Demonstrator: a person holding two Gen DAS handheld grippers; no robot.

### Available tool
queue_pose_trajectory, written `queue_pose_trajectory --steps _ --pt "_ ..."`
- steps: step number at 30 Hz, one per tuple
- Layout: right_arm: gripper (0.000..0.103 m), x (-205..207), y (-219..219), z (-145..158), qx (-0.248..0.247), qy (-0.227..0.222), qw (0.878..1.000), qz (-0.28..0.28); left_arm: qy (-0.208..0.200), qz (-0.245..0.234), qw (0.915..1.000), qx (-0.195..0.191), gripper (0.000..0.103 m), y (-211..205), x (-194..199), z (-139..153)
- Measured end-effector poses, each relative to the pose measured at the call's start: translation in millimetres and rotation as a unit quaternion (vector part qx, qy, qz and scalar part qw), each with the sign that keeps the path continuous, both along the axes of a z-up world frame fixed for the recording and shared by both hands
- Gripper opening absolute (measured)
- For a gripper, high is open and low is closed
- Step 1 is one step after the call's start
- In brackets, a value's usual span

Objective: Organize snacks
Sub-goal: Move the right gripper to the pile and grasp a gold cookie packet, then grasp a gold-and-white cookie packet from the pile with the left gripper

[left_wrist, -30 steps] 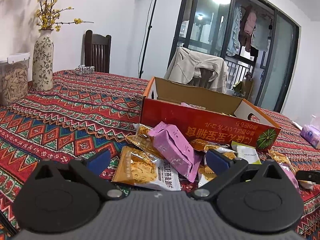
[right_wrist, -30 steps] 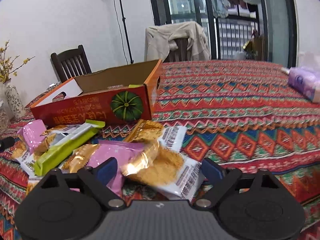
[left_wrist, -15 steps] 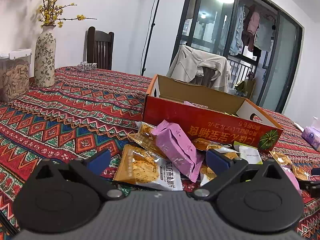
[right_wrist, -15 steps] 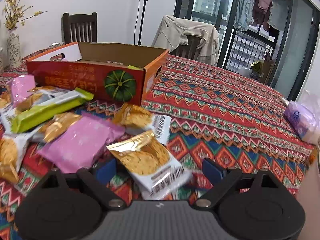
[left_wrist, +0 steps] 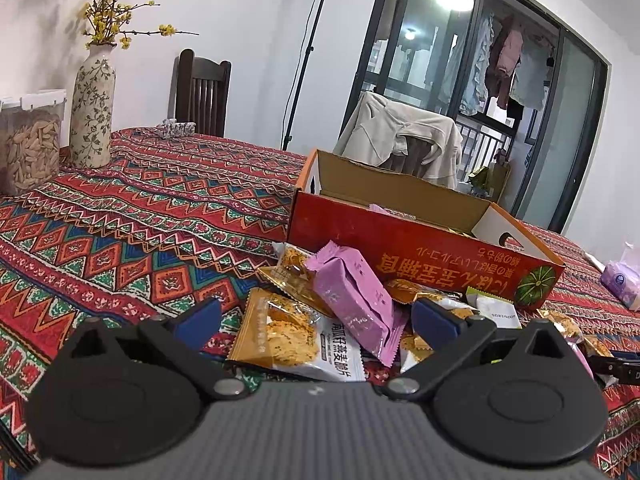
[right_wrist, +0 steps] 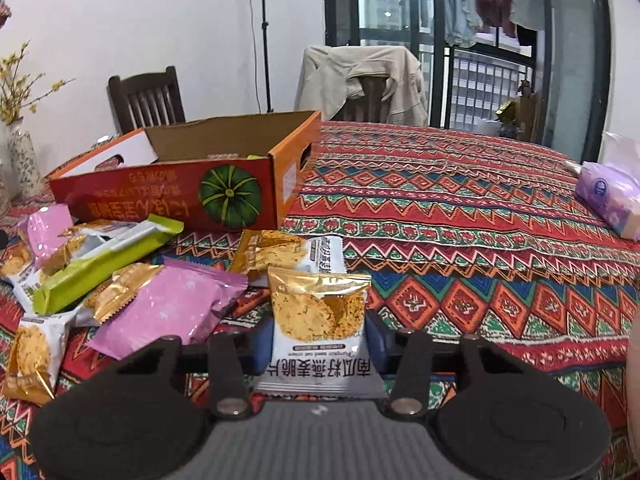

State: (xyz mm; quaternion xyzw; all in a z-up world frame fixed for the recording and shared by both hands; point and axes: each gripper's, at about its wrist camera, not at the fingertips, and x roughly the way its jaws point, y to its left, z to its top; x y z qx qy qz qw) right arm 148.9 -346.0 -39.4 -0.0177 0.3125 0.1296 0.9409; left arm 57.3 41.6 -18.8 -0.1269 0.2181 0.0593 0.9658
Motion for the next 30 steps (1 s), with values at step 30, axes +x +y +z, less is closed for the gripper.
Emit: queue_pose_trajectory --steps 30 --pt "0.042 -2 1 5 0.119 -0.039 0.99 -0.064 0.159 0.015 0.9819 0.103 0.103 -20 57 -10"
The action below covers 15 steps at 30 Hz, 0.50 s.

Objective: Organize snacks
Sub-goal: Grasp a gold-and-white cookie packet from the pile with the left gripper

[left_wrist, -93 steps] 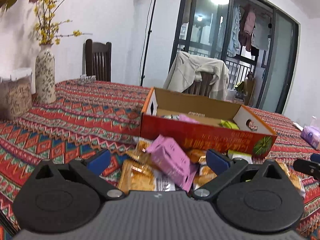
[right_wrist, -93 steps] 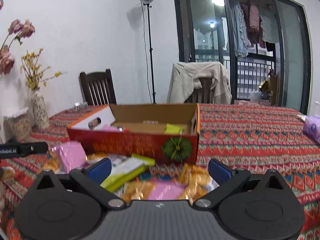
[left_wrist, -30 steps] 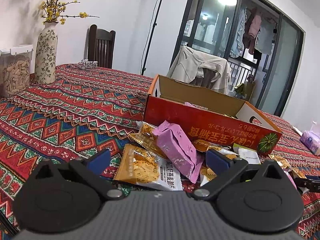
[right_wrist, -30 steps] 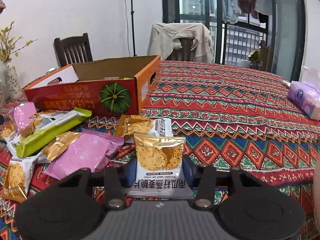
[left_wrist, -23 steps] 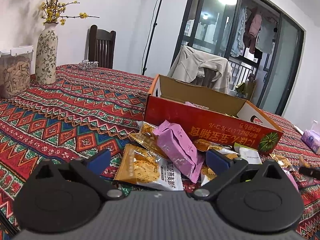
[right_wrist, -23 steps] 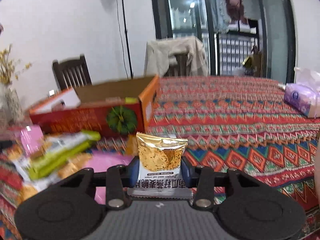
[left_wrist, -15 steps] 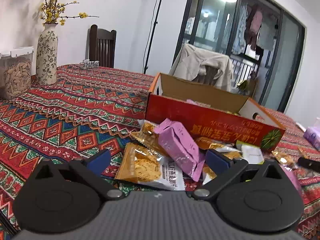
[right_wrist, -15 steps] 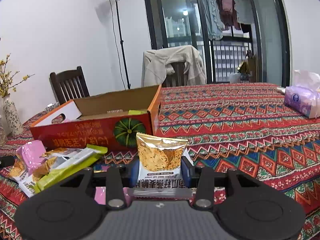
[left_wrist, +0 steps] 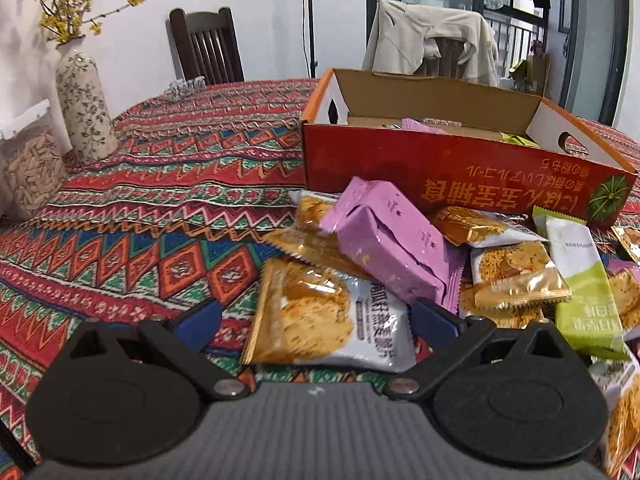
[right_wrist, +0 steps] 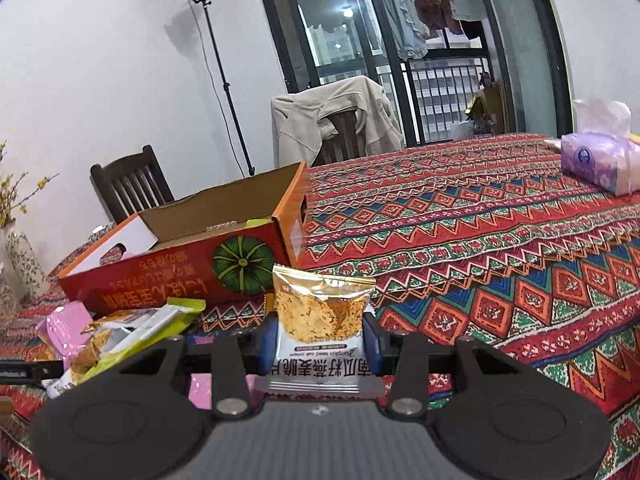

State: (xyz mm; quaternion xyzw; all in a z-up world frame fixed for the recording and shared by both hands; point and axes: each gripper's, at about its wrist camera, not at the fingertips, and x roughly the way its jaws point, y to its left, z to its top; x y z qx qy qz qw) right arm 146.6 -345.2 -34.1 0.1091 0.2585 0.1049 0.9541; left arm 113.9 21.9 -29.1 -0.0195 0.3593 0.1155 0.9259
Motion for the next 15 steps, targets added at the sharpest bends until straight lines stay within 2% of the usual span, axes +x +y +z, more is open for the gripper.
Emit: queue_pose_trajectory --steps 3,6,9,15 --pt "0.042 0 -1 -1 0.005 0.003 1.0 -0.002 0.0 0.001 1.0 -0.005 0.102 -1 3 -5" --pt "0.042 1 -1 -1 0.007 0.004 1.0 -0.002 -0.014 -0.006 0.9998 -0.012 0.082 -1 -3 -3" --pt "0.042 1 -2 -2 0.01 0.008 1.0 -0.002 -0.021 -0.007 0.9997 -0.012 0.073 -2 -10 -2" --pt "0.042 2 -4 -2 0.017 0.009 1.0 -0.005 -0.031 -0.011 0.9992 -0.02 0.069 0 -28 0"
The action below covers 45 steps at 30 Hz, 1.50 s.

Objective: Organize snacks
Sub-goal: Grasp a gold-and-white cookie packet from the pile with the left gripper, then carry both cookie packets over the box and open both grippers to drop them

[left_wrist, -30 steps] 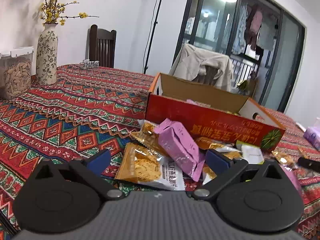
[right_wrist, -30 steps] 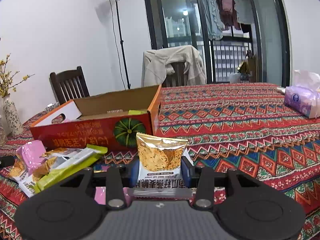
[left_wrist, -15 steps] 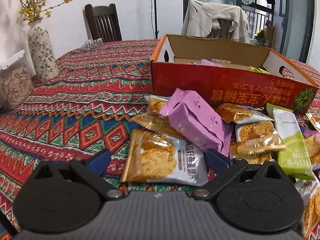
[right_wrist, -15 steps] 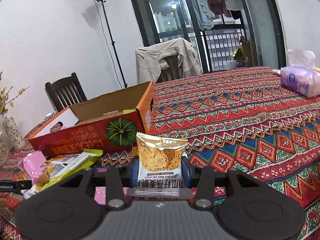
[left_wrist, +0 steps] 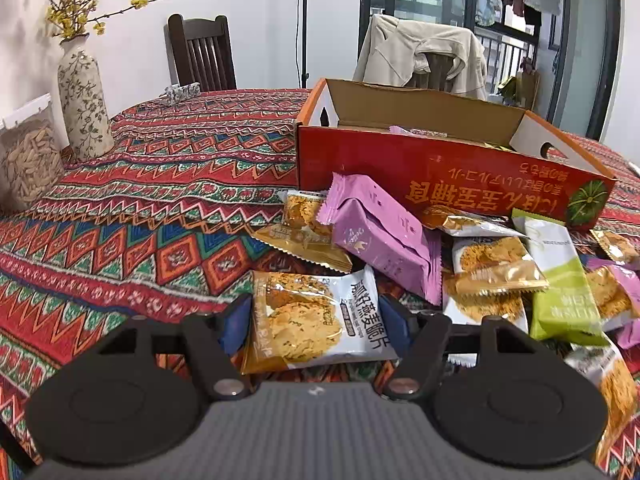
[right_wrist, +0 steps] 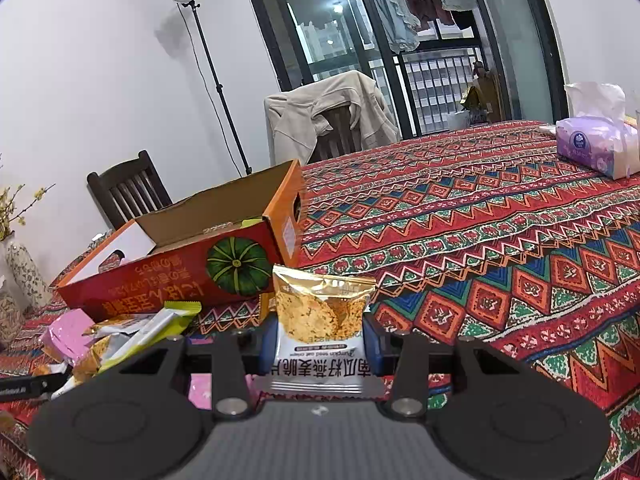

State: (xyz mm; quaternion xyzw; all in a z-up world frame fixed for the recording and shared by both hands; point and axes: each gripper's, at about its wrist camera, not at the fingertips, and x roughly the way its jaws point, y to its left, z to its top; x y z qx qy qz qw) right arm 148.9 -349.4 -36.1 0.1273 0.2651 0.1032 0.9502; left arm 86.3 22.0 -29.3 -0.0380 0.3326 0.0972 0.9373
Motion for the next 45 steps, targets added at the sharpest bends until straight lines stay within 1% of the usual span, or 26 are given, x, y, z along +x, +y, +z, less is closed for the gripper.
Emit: queue_pose_trajectory --steps 3,11,21,23,29,34,41,45 --pt "0.042 0 0 0 -0.001 -0.001 1.0 0.0 -0.01 0.001 0.9999 -0.006 0.069 4 -9 3" --pt "0.042 -3 3 1 -0.01 -0.009 1.0 -0.005 -0.044 0.003 0.999 0.001 0.069 7 -29 17" --pt "0.042 -13 23 9 -0.065 -0.041 0.997 0.006 -0.082 -0.007 0.9966 -0.007 0.069 2 -31 39" --pt "0.042 -13 27 14 -0.068 -0.049 0.996 0.01 -0.091 -0.01 0.9958 -0.006 0.069 0 -28 45" --pt "0.042 -7 45 38 -0.084 -0.083 0.993 0.027 -0.11 -0.03 0.9934 0.003 0.069 -13 -12 58" --pt "0.042 11 63 57 -0.1 -0.106 0.989 0.04 -0.124 -0.044 0.9913 0.009 0.069 -26 9 68" --pt "0.042 41 92 73 -0.111 -0.116 0.985 0.062 -0.137 -0.06 0.9887 0.012 0.069 -45 46 79" --pt "0.042 62 108 82 -0.113 -0.124 0.984 0.066 -0.142 -0.06 0.988 0.013 0.069 -52 71 85"
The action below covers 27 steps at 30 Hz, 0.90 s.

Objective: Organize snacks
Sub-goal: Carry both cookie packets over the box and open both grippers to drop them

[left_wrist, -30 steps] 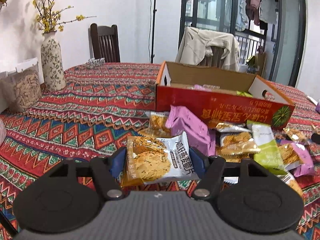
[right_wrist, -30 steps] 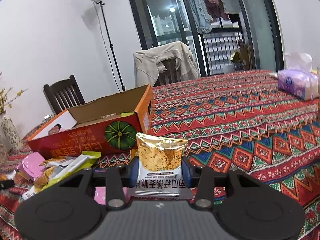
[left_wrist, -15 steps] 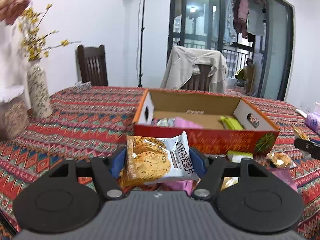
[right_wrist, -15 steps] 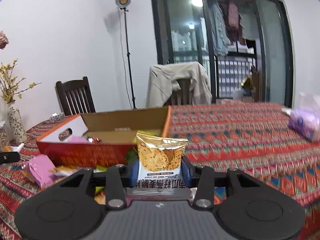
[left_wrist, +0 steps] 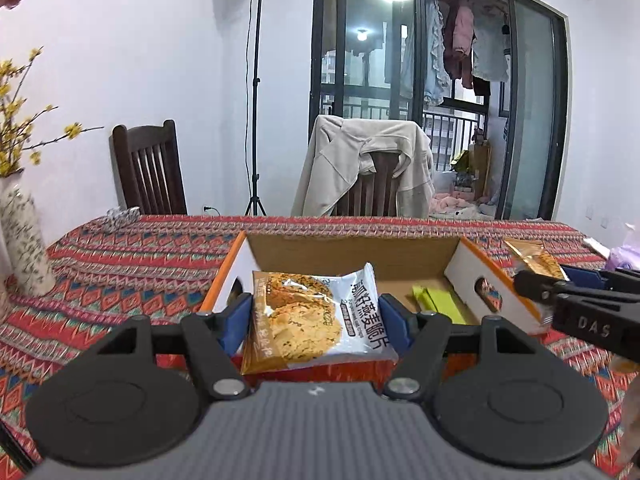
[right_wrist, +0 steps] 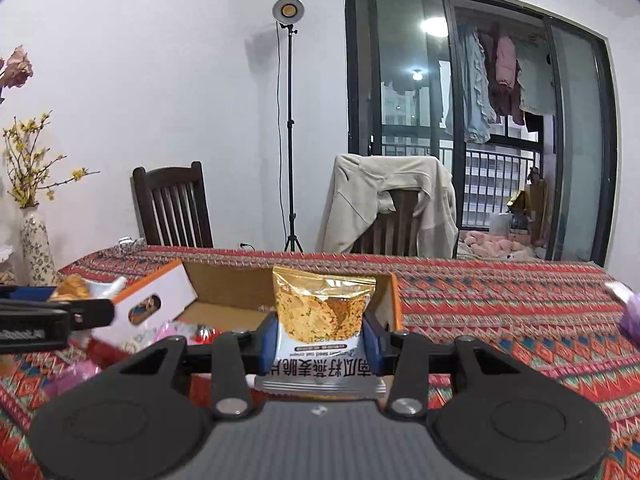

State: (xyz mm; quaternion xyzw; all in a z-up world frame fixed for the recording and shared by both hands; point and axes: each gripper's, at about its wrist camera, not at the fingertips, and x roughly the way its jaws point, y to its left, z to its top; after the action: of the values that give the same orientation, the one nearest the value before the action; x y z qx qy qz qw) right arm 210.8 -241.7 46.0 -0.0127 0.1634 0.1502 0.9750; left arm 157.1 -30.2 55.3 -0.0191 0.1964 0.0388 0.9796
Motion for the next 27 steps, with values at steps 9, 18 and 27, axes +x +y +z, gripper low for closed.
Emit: queue_pose_trajectory --steps 9,18,27 --pt "0.042 49 15 -10 0.028 0.002 1.0 -0.013 -0.017 0.035 0.9991 -0.016 0.069 3 54 -7" --pt "0.042 53 19 -34 0.004 0.034 0.999 -0.008 0.013 0.029 0.9995 -0.006 0.069 9 68 -34" --pt "0.096 49 15 -36 0.015 0.03 0.999 -0.016 -0.034 0.042 0.9984 -0.013 0.103 11 54 -33"
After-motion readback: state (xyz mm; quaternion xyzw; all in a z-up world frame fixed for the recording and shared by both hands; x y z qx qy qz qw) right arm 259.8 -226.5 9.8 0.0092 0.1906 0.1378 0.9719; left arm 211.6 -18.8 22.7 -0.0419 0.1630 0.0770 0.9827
